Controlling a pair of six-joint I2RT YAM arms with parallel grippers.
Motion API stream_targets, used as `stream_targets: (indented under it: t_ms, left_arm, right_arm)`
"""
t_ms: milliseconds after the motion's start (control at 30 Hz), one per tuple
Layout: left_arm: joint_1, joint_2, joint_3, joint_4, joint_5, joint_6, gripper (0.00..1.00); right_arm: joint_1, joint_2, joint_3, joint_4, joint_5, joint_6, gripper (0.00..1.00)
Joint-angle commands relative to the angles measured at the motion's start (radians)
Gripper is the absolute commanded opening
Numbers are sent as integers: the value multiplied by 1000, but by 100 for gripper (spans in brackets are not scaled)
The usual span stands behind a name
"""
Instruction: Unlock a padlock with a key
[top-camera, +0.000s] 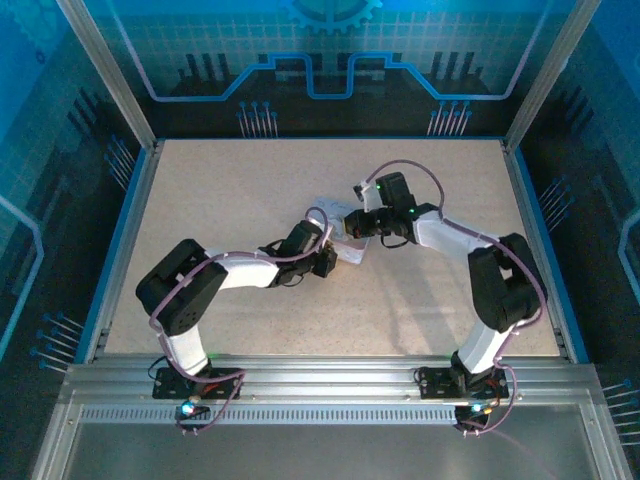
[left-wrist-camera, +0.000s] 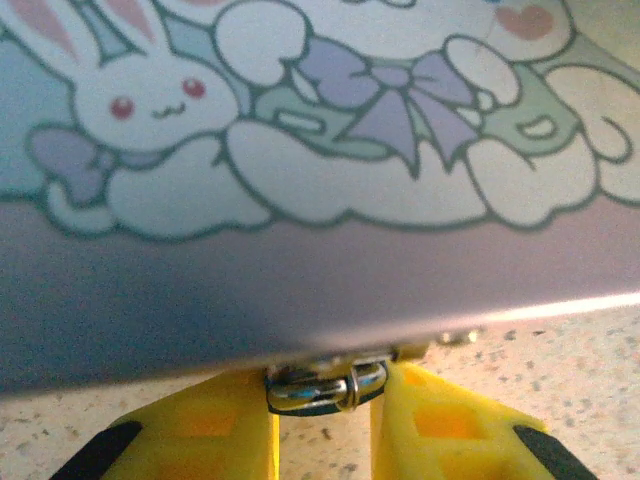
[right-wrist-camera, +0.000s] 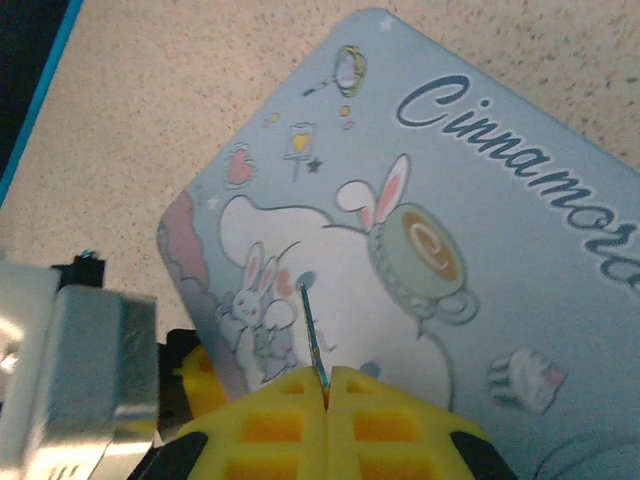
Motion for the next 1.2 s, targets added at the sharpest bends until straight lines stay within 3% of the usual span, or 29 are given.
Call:
stream_targets:
  t_ms: [0, 367, 567, 933, 1167]
  left_arm:
    - [-7, -55, 52, -61, 44, -62, 23]
    - [-8, -97, 93, -145, 86, -224, 16]
    - [-8, -97, 93, -137, 124, -320, 19]
    - [-18, -114, 92, -123, 143, -403, 19]
    - [-20, -127, 93, -131, 145, -415, 19]
  right_arm:
    - [-2, -92, -56, -40, 29, -46, 0]
    - [1, -373, -388, 97, 49, -75, 0]
    - [12, -470, -509, 162, 63, -84, 0]
    - [109, -427, -604, 331, 153, -93, 0]
    - [117, -355, -589, 369, 198, -113, 0]
